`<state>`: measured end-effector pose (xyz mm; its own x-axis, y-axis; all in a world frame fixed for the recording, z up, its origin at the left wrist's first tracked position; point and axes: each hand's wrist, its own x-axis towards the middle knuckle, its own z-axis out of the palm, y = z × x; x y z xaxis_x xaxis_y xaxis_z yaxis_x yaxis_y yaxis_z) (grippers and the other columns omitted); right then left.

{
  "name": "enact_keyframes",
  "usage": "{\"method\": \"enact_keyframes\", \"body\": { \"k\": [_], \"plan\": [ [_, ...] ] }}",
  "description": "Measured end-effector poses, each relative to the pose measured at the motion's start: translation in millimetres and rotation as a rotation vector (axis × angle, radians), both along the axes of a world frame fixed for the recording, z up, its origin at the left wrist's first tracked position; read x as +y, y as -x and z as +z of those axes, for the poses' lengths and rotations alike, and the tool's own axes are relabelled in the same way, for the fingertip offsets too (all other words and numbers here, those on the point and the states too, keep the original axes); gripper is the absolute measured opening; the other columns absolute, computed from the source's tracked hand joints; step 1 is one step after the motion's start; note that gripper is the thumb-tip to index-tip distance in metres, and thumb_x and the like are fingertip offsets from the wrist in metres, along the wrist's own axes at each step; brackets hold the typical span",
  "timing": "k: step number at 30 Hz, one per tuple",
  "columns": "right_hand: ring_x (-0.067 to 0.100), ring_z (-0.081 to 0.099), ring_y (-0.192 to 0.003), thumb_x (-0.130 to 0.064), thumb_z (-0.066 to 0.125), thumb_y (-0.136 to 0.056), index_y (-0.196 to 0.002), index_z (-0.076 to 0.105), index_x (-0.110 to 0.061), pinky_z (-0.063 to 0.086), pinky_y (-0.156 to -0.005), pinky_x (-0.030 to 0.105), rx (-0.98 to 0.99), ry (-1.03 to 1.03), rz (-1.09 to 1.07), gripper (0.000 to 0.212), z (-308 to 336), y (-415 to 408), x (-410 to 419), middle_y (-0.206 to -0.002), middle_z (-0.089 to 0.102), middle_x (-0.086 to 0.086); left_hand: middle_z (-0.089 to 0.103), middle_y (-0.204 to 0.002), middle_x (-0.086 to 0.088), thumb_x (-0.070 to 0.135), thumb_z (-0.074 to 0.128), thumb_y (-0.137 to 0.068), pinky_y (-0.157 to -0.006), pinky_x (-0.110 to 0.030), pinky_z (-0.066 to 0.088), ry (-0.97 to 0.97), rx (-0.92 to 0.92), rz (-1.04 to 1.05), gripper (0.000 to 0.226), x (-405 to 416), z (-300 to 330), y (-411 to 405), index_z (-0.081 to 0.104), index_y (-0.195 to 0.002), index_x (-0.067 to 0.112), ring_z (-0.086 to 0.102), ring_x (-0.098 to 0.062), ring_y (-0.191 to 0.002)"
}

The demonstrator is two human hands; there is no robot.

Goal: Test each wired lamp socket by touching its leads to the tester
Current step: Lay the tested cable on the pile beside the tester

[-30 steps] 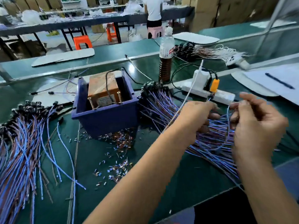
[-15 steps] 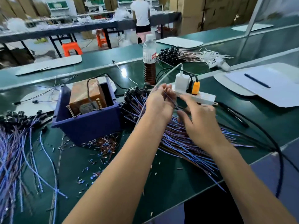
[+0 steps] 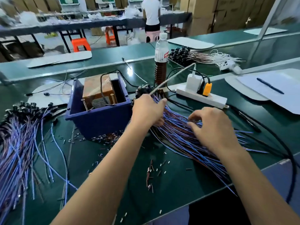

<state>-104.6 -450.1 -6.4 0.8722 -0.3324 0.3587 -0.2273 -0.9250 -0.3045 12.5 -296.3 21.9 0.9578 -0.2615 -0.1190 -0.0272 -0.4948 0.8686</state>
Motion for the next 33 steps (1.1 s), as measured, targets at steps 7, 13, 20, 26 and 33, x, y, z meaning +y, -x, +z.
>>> {"method": "enact_keyframes", "body": {
  "k": [7, 13, 20, 26, 33],
  "plan": [
    [0.021, 0.067, -0.084, -0.008, 0.074, -0.091, -0.100, 0.078, -0.011, 0.053, -0.080, 0.034, -0.434, -0.080, 0.200, 0.010, 7, -3, 56, -0.092, 0.074, 0.003, 0.066, -0.059, -0.004, 0.047, 0.063, -0.099, -0.038, -0.014, 0.033, 0.305, -0.054, -0.380, 0.039, 115, 2, 32, 0.069, -0.077, 0.015, 0.046, -0.009, -0.036],
    [0.014, 0.070, -0.082, -0.017, 0.071, -0.097, -0.100, 0.077, -0.019, 0.058, -0.075, 0.035, -0.240, -0.119, 0.751, 0.008, 12, -19, 173, -0.090, 0.076, -0.008, 0.051, -0.051, 0.008, 0.043, 0.066, -0.094, -0.048, -0.021, 0.035, 0.238, -0.437, 0.270, 0.037, 231, -16, 4, 0.066, -0.066, 0.019, 0.047, -0.010, -0.045],
    [0.026, 0.067, -0.095, -0.034, 0.062, -0.099, -0.107, 0.072, -0.027, 0.056, -0.079, 0.040, 0.075, -0.001, 0.936, 0.015, -5, -62, 270, -0.098, 0.075, -0.003, 0.062, -0.120, -0.019, 0.059, 0.059, -0.094, -0.101, -0.043, 0.036, -1.106, -0.330, 0.588, 0.050, 274, -60, -22, 0.067, -0.115, 0.015, 0.049, -0.035, -0.118],
    [0.023, 0.071, -0.084, -0.029, 0.067, -0.094, -0.104, 0.075, -0.027, 0.057, -0.074, 0.040, 0.047, -0.104, 0.859, 0.013, -17, -76, 276, -0.091, 0.076, -0.005, 0.059, -0.127, -0.016, 0.035, 0.059, -0.095, -0.103, -0.043, 0.036, -1.005, -0.260, 0.612, 0.027, 274, -64, -31, 0.071, -0.110, 0.016, 0.045, -0.036, -0.125],
    [0.027, 0.069, -0.082, -0.024, 0.065, -0.092, -0.103, 0.076, -0.027, 0.056, -0.073, 0.040, 0.090, -0.150, 0.850, 0.015, -21, -80, 281, -0.088, 0.075, -0.002, 0.047, -0.132, -0.016, 0.031, 0.064, -0.095, -0.100, -0.038, 0.037, -0.915, -0.304, 0.707, 0.029, 270, -66, -28, 0.055, -0.119, 0.018, 0.038, -0.035, -0.127]
  ]
}}
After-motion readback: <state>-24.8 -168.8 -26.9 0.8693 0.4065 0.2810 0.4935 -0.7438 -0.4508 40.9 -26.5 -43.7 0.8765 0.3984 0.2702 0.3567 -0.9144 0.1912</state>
